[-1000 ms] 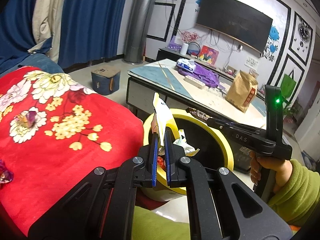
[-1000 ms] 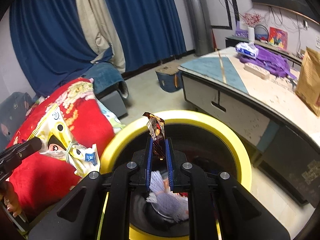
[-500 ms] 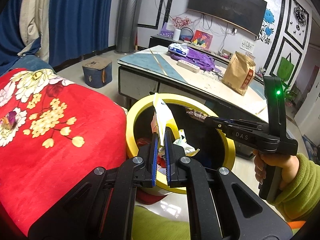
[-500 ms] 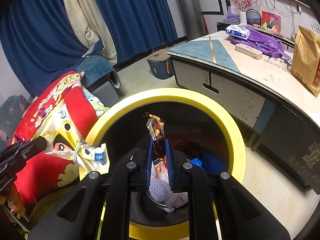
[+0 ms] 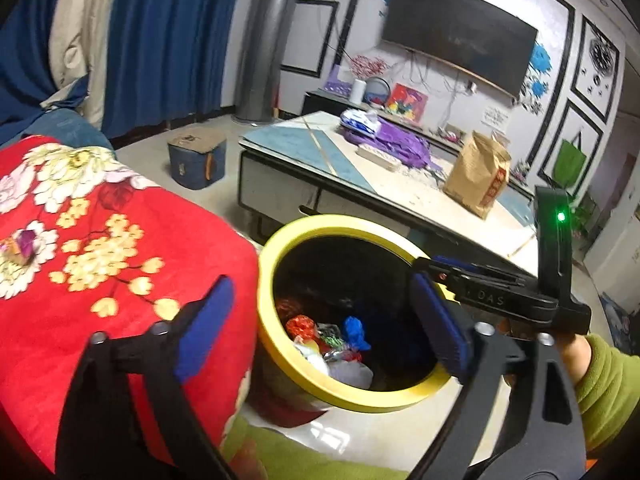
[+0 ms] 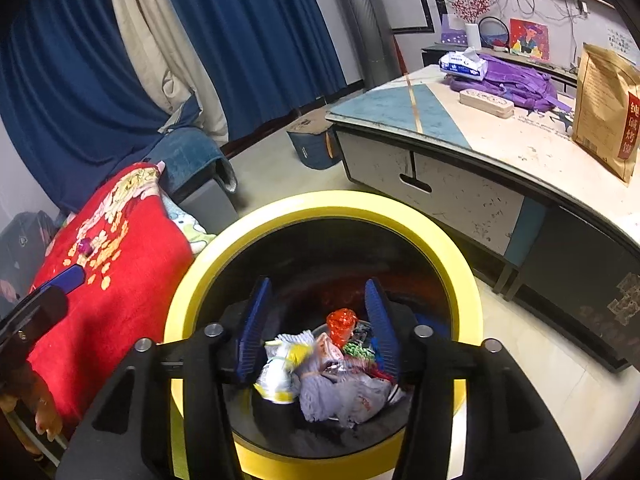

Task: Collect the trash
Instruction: 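Open both tools to drop the wrapper and snack bag into the bin, then move both open tools back to the purple wrappers on the bed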

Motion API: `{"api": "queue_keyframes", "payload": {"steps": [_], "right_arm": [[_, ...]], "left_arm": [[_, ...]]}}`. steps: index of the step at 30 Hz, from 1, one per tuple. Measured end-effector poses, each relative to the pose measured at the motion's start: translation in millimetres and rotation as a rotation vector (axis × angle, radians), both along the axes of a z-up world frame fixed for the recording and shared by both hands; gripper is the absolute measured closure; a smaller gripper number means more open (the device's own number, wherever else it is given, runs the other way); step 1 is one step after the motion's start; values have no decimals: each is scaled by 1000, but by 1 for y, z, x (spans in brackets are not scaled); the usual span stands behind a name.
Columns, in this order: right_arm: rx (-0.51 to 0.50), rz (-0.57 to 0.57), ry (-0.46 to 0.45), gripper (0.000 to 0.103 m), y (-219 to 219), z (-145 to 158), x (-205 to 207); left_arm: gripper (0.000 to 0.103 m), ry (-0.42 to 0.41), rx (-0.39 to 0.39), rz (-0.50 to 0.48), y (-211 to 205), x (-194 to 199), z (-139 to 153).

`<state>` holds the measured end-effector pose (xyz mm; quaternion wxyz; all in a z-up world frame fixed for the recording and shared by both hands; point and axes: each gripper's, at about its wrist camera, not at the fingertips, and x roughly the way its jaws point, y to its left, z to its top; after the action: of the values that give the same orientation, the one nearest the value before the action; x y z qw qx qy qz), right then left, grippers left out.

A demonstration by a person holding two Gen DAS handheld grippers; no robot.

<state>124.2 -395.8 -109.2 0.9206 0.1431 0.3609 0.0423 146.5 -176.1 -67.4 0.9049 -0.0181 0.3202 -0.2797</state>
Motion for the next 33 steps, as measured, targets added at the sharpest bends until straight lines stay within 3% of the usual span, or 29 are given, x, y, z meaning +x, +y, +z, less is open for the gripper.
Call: {"api": "queue_keyframes", "payload": {"steps": [3, 10, 23, 33], "right_arm": [[-2, 13, -31, 52, 6, 8, -1], [-3, 73, -108, 50, 29, 29, -1], [-23, 254, -160, 46, 99, 58, 12], [-29, 389, -167, 42, 161, 72, 32]], "left_arm": [[11, -21, 8, 43, 9, -3, 5], [11, -96, 20, 142, 36, -13, 21], [11, -208, 26, 318, 94, -30, 47], [11, -196, 24, 459, 144, -33, 50]]}}
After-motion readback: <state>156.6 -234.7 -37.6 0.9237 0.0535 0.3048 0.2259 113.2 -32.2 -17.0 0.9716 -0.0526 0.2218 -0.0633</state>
